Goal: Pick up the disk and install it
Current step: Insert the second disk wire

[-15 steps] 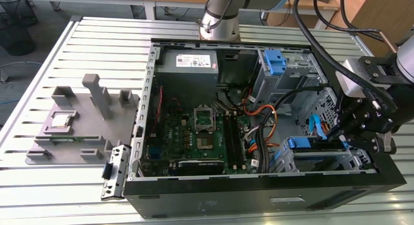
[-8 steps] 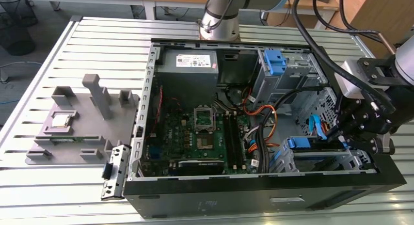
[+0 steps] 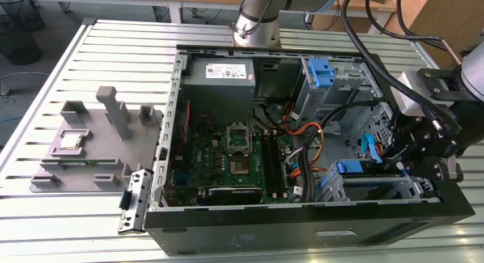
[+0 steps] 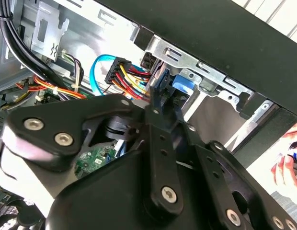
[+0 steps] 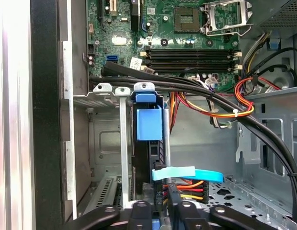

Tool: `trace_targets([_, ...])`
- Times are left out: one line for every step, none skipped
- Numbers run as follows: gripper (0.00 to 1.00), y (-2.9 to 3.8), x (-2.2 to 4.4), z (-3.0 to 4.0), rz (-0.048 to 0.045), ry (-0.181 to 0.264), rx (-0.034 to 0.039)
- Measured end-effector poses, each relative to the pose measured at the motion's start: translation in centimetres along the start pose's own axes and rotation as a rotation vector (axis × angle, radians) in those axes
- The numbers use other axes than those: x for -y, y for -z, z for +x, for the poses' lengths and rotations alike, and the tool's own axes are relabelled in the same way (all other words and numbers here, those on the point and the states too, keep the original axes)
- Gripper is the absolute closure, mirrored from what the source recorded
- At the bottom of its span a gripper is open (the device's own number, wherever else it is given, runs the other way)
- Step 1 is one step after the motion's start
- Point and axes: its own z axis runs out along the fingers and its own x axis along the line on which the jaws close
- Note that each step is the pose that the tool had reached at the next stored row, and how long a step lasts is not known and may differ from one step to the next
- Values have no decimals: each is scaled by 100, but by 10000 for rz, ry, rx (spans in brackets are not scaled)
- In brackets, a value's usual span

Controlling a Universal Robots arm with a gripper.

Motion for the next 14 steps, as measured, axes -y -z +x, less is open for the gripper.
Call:
trace_targets([76, 1, 0, 0, 0, 0, -3])
trace_targets([70, 3, 0, 0, 0, 0, -7])
trace_targets([70, 3, 0, 0, 0, 0, -7])
trace_targets([70, 5, 0, 0, 0, 0, -7])
trace_targets([70, 13, 0, -1, 1, 0, -10])
trace_targets([70, 26, 0, -2, 1, 0, -8])
trace_targets([70, 42, -1, -4, 0, 0, -7])
trace_targets([70, 63, -1, -5, 1, 0, -7])
trace_targets([70, 86, -2, -7, 1, 0, -7])
trace_targets([70, 110, -2, -9, 0, 0, -6])
trace_targets([70, 137, -3, -12, 0, 0, -5])
trace_targets([70, 165, -4, -14, 1, 0, -7])
trace_targets([70, 195, -4, -16, 0, 0, -7])
trace_targets([70, 226, -5, -19, 0, 0, -7])
